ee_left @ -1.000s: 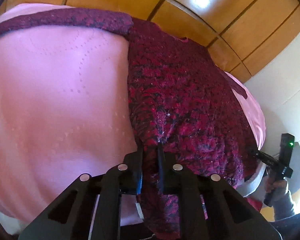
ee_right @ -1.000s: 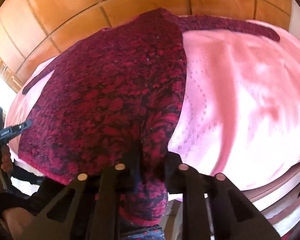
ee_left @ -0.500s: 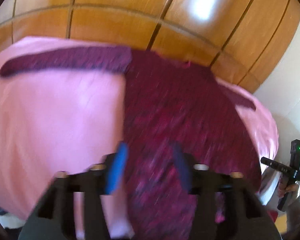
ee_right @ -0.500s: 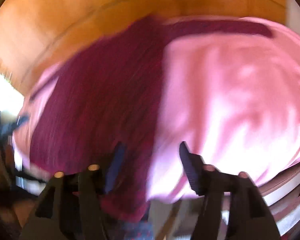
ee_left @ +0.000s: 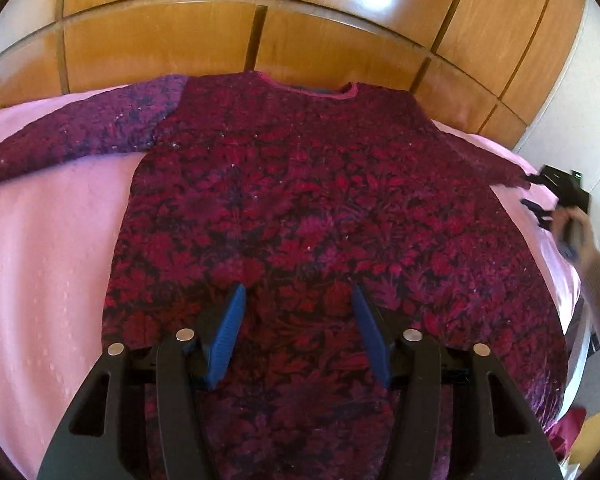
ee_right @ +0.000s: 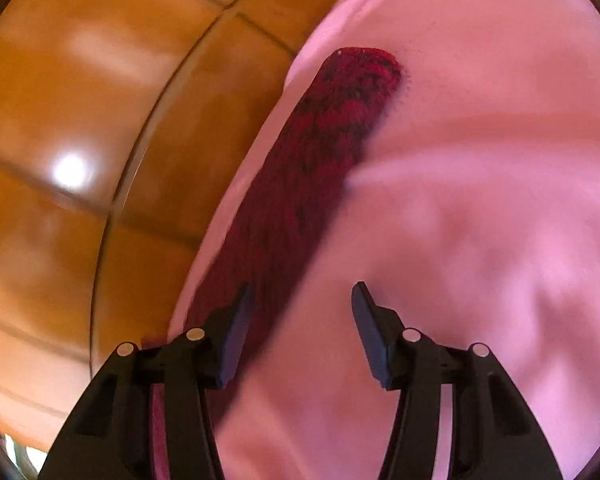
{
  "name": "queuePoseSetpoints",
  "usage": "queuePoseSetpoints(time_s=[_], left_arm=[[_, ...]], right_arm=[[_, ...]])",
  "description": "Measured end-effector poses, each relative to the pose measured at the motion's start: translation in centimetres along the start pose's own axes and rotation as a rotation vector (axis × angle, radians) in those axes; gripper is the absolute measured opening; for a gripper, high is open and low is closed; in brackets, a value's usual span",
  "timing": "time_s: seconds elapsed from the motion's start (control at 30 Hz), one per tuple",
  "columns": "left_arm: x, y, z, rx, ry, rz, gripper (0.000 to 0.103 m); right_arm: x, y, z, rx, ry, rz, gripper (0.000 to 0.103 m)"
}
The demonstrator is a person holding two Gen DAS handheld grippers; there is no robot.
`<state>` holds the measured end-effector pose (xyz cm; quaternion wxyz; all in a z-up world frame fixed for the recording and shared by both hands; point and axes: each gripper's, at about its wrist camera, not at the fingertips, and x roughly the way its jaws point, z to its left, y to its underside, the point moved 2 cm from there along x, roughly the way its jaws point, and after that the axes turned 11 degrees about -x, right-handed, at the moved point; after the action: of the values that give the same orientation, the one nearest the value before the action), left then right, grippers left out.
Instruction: Fold small clothes
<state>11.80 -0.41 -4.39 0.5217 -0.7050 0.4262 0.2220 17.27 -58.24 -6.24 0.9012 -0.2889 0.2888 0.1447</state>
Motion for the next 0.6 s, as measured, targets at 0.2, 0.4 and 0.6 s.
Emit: queuePoseSetpoints(time_s=[0.2, 0.4, 0.6], left_arm=[[0.4, 0.4, 0.1, 0.009, 0.015, 0.008, 0.063], [0.5, 0.4, 0.4, -0.012, 0.035, 0.011, 0.063], [0.6, 0.5, 0.3, 0.004, 0.040, 0.012, 0.067]], right_arm=[[3.3, -3.7, 1.3, -0.049, 0.121, -0.015, 0.019], [-1.8, -3.0, 2.3, -0.280, 0.314, -0.139, 0.008], [-0.5, -1.0, -2.2, -0.232, 0.413, -0.062, 0.008]])
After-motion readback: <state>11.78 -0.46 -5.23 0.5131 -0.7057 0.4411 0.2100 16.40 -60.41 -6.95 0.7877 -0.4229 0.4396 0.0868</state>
